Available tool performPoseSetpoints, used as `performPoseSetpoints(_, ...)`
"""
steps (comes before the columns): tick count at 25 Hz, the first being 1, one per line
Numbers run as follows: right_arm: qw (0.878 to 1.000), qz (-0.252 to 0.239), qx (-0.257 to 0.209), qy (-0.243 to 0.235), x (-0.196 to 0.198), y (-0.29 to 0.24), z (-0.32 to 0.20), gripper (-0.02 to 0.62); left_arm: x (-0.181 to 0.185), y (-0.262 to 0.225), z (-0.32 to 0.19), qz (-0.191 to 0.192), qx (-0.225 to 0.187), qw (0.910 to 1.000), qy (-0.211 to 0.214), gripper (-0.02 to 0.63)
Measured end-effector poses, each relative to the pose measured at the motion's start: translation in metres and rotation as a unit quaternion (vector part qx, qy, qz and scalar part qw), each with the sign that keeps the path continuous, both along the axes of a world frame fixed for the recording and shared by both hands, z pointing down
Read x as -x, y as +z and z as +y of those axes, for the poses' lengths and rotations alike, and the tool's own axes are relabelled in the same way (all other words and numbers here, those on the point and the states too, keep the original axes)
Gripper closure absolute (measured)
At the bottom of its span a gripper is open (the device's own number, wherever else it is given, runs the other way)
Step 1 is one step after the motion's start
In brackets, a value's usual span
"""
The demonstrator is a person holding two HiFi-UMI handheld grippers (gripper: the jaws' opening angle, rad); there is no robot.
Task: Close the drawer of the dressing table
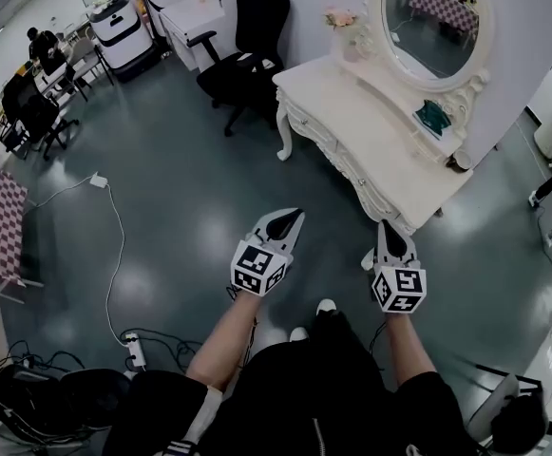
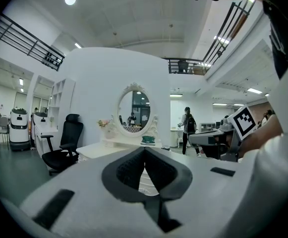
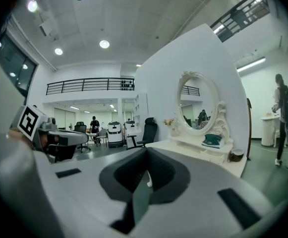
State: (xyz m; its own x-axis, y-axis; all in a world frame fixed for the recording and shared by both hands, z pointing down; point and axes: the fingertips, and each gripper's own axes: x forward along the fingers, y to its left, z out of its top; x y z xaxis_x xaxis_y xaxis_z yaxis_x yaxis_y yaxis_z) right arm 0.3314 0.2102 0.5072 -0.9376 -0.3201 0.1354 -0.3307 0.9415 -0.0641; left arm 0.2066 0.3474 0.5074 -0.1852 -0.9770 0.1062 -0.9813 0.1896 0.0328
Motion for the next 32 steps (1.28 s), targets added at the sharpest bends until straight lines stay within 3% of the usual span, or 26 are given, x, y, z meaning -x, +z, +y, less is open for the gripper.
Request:
performPoseSetpoints(8, 1.000, 0.006, 0.003, 0.001, 0.035, 0.001, -0.025, 0.594, 0.035, 0.000, -0.024, 0.004, -0.002, 1.0000, 0.000, 0.601)
performPoseSetpoints(14, 1.000, 0.011, 0.027, 0.005, 0.097, 0.029, -0.064, 0.594, 0.094, 0.019, -0.059, 0.003, 0.012, 0.9999, -0.005, 0.601)
performPoseSetpoints(25, 0.999, 0.010, 0.030, 0.001, 0.226, 0.020, -0.184, 0.594, 0.221, -0.002, -0.182, -0.006, 0.014, 0.9999, -0.006, 0.601)
performPoseSetpoints(32, 1.000, 0.004, 0.022, 0.019, 0.266, 0.007, -0.249, 0.594, 0.269, -0.012, -0.259, -0.011, 0.013, 0.9996, 0.021, 0.601)
